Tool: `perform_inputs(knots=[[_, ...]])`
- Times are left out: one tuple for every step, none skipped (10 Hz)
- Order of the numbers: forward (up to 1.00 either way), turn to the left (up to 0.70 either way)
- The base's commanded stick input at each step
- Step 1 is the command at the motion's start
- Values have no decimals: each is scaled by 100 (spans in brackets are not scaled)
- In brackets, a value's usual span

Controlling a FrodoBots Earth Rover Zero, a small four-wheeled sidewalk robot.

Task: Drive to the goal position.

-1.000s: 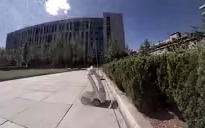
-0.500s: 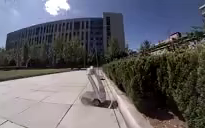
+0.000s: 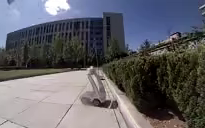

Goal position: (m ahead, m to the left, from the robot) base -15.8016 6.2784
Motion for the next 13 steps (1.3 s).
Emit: perform_inputs(knots=[[2, 0], [4, 0], [4, 0], [1, 0], [0, 0], [0, 0], [2, 0], [4, 0], [0, 0], [2, 0], [3, 0], [1, 0], [1, 0]])
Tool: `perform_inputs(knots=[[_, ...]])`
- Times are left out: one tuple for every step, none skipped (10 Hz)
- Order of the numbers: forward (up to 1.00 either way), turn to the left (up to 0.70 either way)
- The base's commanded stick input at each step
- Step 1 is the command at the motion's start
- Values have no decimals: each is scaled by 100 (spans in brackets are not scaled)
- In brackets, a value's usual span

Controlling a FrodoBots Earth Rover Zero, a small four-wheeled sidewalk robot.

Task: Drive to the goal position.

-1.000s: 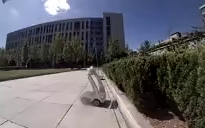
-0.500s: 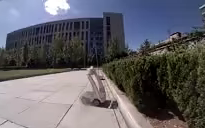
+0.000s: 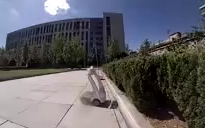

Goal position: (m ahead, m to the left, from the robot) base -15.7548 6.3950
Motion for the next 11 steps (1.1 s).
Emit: perform_inputs(knots=[[3, 0], [0, 0], [0, 0], [0, 0], [4, 0], [4, 0], [4, 0], [2, 0], [0, 0], [4, 0], [4, 0]])
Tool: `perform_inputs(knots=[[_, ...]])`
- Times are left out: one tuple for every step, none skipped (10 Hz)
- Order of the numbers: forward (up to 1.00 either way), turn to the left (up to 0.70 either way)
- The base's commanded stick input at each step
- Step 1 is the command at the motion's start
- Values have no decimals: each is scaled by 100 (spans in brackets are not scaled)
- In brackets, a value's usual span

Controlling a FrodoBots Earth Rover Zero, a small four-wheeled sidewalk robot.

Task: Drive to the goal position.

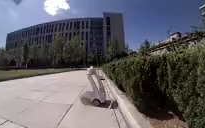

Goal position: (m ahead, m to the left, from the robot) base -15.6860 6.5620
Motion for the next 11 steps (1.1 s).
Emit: perform_inputs(knots=[[1, 0], [2, 0], [3, 0], [1, 0], [4, 0], [0, 0], [0, 0], [0, 0], [2, 0], [2, 0], [1, 0]])
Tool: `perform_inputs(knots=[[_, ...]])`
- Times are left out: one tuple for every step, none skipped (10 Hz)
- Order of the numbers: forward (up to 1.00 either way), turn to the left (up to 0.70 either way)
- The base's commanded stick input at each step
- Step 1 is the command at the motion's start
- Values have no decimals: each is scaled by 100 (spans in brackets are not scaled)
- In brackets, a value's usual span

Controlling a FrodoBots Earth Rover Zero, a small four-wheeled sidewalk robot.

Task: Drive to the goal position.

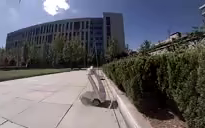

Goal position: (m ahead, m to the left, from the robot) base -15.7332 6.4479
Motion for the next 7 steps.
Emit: perform_inputs(knots=[[3, 0], [4, 0], [4, 0], [4, 0], [2, 0], [0, 0], [0, 0]])
